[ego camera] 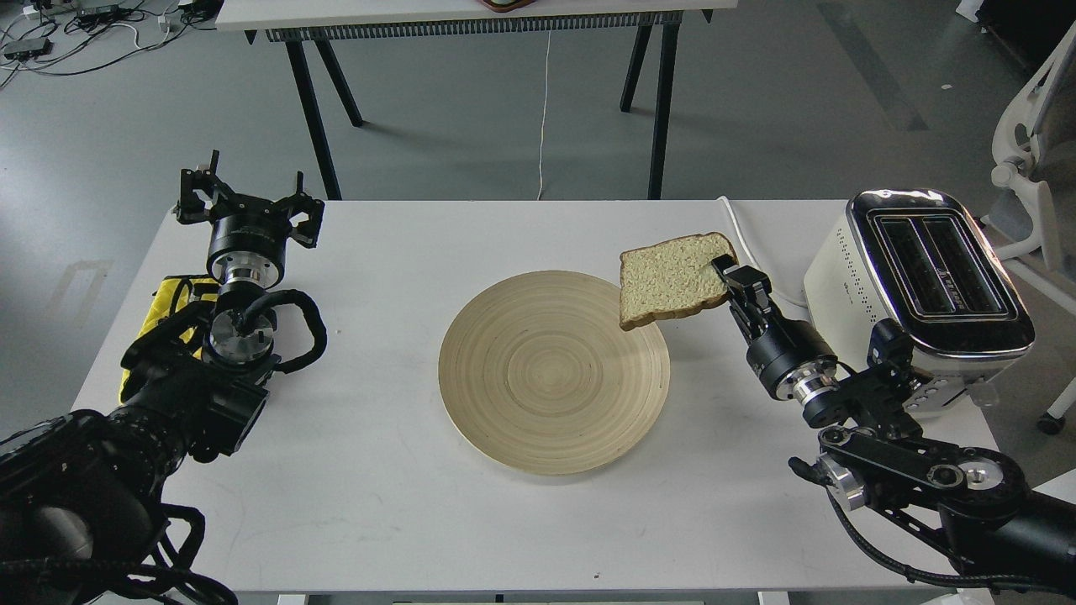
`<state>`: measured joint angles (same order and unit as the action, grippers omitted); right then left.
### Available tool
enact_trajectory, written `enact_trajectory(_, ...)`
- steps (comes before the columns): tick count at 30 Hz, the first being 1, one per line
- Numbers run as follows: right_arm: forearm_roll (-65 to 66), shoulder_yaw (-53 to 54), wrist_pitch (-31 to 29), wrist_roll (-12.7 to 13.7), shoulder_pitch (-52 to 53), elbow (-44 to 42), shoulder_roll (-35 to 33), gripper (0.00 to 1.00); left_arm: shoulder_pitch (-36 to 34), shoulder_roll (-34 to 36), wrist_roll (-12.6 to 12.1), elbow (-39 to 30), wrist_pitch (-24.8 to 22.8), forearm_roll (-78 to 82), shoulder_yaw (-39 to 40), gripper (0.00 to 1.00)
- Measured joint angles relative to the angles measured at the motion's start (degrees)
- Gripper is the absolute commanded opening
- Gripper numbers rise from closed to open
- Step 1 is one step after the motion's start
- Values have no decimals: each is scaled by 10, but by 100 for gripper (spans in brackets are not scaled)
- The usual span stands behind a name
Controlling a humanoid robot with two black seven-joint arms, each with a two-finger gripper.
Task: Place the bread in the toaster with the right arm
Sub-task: 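Lift the bread slice up and carry it above the toaster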
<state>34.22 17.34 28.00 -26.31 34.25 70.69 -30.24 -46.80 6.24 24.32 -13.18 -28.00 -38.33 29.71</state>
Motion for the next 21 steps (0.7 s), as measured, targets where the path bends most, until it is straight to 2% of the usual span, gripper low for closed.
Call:
enact_trajectory(7,3,-1,0,17,70,84,-215,0,0,0,0,0,0,0,0,100)
enact_trajectory(12,71,-5,0,20,76,98,-354,0,0,-1,0,0,0,0,0,100)
enact_trajectory(17,135,-14,0,20,62,96,-432,0,0,0,0,0,0,0,0,100)
enact_trajectory(21,152,-40,0,18,54,89,-447,0,0,0,0,0,0,0,0,100)
